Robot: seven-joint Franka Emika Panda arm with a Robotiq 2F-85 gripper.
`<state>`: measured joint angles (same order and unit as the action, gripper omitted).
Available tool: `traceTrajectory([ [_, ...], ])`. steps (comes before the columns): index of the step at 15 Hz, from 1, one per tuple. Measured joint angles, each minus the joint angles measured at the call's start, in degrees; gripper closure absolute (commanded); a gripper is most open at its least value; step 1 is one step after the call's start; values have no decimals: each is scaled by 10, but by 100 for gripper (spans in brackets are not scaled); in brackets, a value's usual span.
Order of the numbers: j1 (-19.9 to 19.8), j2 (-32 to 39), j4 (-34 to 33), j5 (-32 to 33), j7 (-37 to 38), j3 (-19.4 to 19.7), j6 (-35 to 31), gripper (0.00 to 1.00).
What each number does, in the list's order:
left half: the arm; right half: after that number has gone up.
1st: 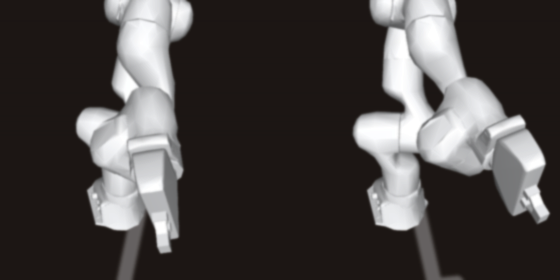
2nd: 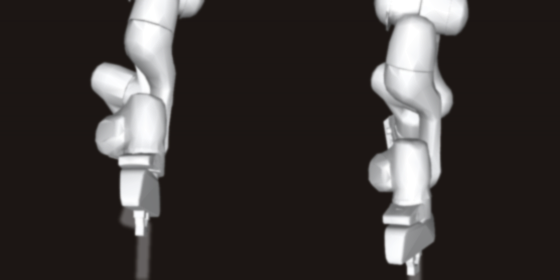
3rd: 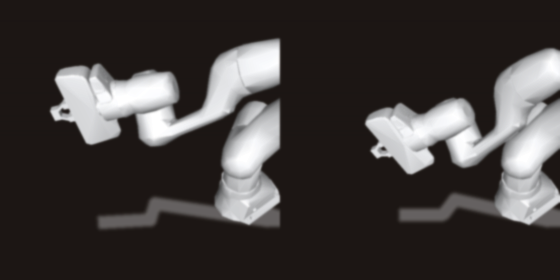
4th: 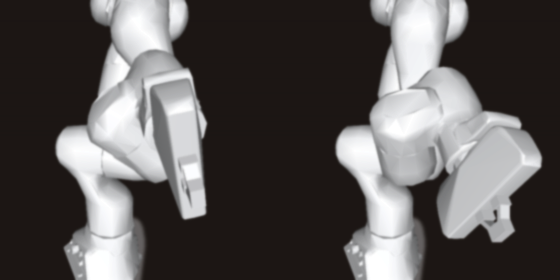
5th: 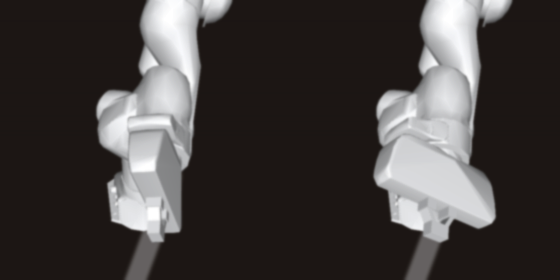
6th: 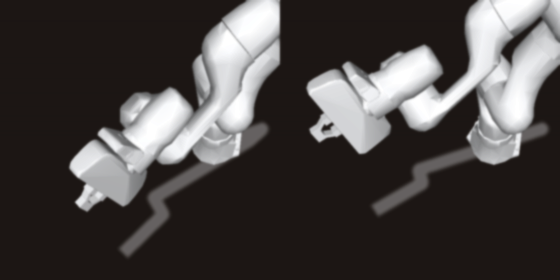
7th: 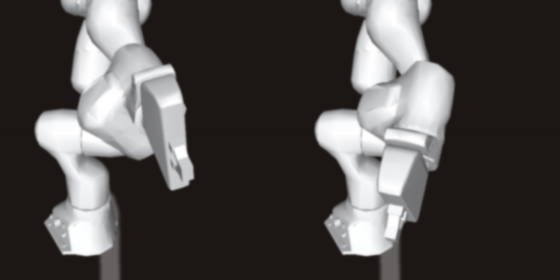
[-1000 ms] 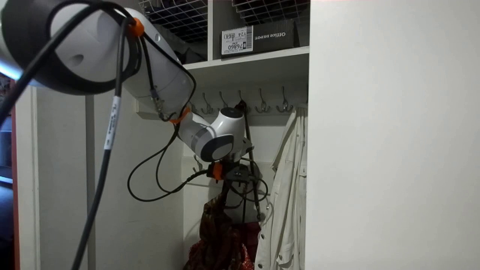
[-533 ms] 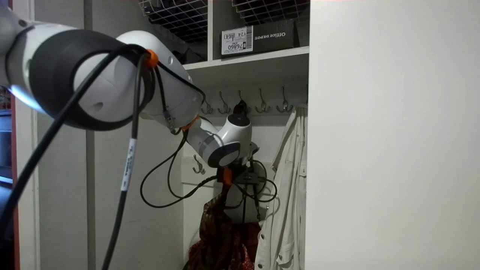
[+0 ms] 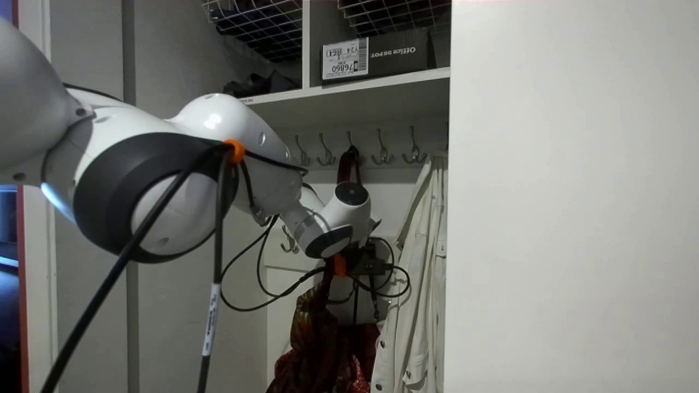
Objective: Pick up one brown strap from the bottom hangers and hang it on the far left bottom hanger in the closet
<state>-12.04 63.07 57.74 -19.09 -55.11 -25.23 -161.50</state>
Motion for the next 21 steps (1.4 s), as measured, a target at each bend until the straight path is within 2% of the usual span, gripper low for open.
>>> traceTrajectory([
  [3, -3, 27, -34, 0, -28, -22, -8, 58],
  [9, -7, 53, -78, 0, -62, -42, -10, 98],
  [16, -9, 57, -94, 0, -84, -50, -13, 100],
  [21, -23, 56, -99, 0, -145, -99, -44, 100],
])
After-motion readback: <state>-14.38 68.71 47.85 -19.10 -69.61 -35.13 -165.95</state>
